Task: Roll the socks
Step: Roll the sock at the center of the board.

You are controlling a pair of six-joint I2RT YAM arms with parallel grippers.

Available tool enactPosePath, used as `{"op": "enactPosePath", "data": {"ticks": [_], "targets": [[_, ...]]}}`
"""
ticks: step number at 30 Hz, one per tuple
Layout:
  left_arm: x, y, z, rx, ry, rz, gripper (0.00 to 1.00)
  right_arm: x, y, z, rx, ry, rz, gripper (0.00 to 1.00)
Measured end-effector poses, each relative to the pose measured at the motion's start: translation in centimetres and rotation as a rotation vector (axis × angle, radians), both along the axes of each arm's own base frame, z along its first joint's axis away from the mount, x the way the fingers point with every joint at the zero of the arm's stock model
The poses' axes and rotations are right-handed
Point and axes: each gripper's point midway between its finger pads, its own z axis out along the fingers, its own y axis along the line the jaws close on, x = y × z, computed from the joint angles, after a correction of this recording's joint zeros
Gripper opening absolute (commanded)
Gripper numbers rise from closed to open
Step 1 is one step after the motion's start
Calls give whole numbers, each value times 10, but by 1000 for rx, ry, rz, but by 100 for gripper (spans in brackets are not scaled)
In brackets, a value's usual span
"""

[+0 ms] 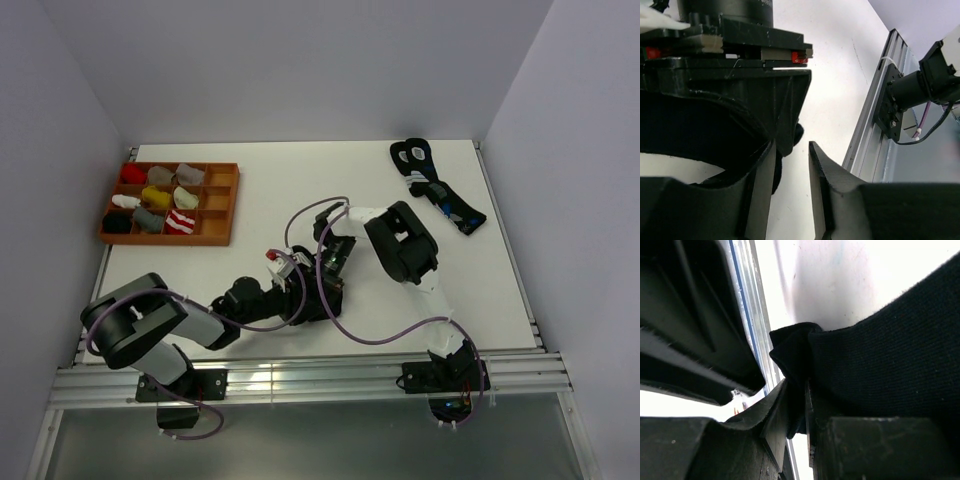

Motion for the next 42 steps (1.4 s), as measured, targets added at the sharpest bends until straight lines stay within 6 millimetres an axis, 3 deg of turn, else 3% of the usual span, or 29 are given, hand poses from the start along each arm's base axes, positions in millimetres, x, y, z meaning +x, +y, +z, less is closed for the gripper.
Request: {"op": "enactPosePath", "data": {"ticks": [10,42], "targets": [[2,1,-13,24,11,12,48,-2,-3,-1,-4,11,-3,25],[-2,3,-31,73,20,-12,46,-9,-8,-2,-26,39,-7,24]]}}
